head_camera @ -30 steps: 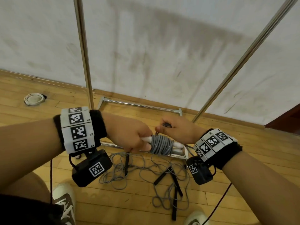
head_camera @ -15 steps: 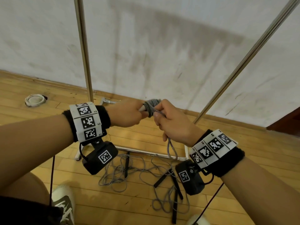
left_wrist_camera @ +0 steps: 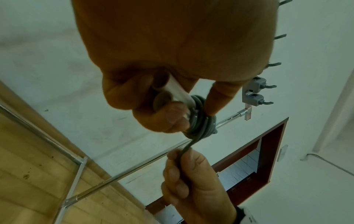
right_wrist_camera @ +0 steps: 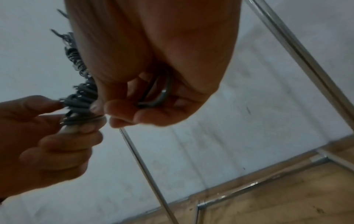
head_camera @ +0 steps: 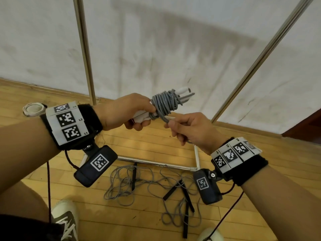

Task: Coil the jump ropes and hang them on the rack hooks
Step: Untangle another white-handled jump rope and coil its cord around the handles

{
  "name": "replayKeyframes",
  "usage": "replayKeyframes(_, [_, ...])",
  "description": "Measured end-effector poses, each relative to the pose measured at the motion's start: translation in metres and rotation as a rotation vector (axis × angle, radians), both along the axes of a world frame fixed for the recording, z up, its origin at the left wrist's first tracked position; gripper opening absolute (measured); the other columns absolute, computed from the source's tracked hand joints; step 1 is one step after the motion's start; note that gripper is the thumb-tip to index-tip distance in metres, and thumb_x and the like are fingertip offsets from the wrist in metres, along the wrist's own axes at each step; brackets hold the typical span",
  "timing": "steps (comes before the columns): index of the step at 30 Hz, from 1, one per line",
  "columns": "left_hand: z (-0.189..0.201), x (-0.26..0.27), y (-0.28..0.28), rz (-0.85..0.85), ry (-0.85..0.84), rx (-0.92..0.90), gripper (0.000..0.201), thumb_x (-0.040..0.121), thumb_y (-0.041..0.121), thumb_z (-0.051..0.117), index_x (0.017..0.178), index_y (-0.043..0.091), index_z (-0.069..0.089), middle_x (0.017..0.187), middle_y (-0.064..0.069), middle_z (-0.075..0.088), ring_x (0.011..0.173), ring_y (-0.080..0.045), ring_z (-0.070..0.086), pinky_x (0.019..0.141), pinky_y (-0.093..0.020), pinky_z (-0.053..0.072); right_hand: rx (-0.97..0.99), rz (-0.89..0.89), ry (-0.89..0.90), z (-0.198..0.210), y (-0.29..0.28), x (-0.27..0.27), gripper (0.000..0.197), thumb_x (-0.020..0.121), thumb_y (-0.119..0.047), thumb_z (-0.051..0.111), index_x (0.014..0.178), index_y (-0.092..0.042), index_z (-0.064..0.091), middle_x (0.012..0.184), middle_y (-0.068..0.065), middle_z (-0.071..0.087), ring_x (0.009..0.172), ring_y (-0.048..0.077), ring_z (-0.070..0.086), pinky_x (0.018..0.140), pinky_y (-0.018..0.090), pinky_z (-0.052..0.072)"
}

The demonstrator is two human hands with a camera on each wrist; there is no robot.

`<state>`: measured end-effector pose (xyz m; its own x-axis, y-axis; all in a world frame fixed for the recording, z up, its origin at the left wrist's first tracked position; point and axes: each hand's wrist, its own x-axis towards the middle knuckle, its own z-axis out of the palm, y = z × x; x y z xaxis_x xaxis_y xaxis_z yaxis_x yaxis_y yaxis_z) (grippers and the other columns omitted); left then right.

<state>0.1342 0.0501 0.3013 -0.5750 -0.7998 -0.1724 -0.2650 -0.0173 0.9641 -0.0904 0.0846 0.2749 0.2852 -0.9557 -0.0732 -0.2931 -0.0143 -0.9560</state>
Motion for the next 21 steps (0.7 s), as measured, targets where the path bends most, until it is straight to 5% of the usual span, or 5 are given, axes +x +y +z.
replayKeyframes(4, [0.002,-0.001,0.005,-0.097,-0.014,-0.016,0.046,0.08,0.057,0.05,0.081,0.012,0.059,0.062,-0.006,0.052,0.047,-0.018,0.04,0.045,-0.023,0.026,-0.144,-0.162,0.024,0.008,-0.005,-0.012,0.039,0.052,-0.048,0.085,0.074,-0.018,0.076,0.063,0.004,0.069,0.051,0.013,0.058,0.046,0.022,0.046])
replayKeyframes(9, [-0.002,-0.006,0.008,-0.11,-0.155,-0.114,0.073,0.081,0.079,0.039,0.069,0.011,0.061,0.052,-0.005,0.052,0.042,-0.017,0.042,0.047,-0.025,0.039,-0.263,-0.016,-0.078,0.011,0.0,-0.005,0.046,0.066,-0.01,0.085,0.107,-0.024,0.067,0.099,0.001,0.074,0.097,0.018,0.07,0.085,0.033,0.056])
replayKeyframes(13, [-0.007,-0.003,0.004,-0.184,-0.296,-0.163,0.095,0.083,0.081,0.032,0.096,-0.008,0.063,0.054,-0.013,0.056,0.048,-0.022,0.05,0.06,-0.034,0.045,-0.259,0.066,-0.078,0.009,0.004,-0.001,0.057,0.072,0.003,0.08,0.123,-0.014,0.06,0.115,0.008,0.069,0.111,0.02,0.066,0.094,0.035,0.054])
replayKeyframes(18, [-0.01,-0.001,0.003,-0.067,-0.28,-0.307,0.061,0.091,0.073,0.035,0.105,0.019,0.061,0.089,-0.001,0.068,0.078,-0.015,0.065,0.076,-0.039,0.054,-0.26,0.016,0.027,0.008,0.005,0.002,0.039,0.075,-0.004,0.08,0.11,-0.016,0.067,0.107,0.004,0.074,0.103,0.016,0.069,0.091,0.033,0.056])
replayKeyframes(21, [-0.013,-0.002,0.007,-0.122,-0.168,-0.274,0.056,0.093,0.064,0.033,0.111,0.018,0.059,0.094,-0.001,0.07,0.086,-0.017,0.068,0.085,-0.041,0.054,-0.234,-0.016,0.022,0.007,0.006,0.008,0.031,0.074,-0.018,0.082,0.102,-0.022,0.068,0.093,-0.005,0.076,0.088,0.008,0.072,0.074,0.021,0.056])
